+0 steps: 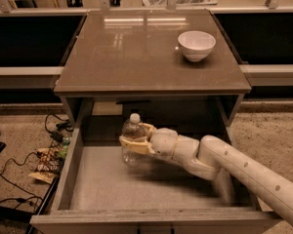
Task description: Place water bottle into top drawer
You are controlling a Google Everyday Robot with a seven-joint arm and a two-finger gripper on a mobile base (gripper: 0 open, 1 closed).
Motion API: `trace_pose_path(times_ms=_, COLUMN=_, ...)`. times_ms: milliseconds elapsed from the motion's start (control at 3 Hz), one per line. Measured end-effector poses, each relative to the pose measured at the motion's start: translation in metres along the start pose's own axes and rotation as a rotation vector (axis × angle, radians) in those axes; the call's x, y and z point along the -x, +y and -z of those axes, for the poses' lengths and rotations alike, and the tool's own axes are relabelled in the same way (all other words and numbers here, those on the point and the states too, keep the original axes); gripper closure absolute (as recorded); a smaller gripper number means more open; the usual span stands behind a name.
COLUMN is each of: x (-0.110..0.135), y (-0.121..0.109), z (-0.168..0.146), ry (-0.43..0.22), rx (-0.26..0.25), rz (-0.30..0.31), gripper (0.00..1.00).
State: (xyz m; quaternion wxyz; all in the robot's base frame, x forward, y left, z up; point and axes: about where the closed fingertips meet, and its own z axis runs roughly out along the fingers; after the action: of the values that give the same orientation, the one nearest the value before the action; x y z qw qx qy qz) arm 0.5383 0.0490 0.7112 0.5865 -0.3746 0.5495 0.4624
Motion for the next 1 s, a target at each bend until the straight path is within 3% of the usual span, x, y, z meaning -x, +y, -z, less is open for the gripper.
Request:
trace_pose_path(times_ms=333, x=-0.0056, y=0.0018, z=0.0026, ry=0.023, rx=-0.012, rz=-0.001, gripper=1.00)
trace_pose_path(times_ms=667, x=-0.0051, y=0.0029, z=0.0008, ry=0.022, rx=-0.008, rz=-0.001, gripper=0.83)
trace_pose_path(times_ms=1000, x=-0.0045, y=0.0039, z=-0.0009, ry=0.021, rx=-0.004, rz=0.000, gripper=0.59)
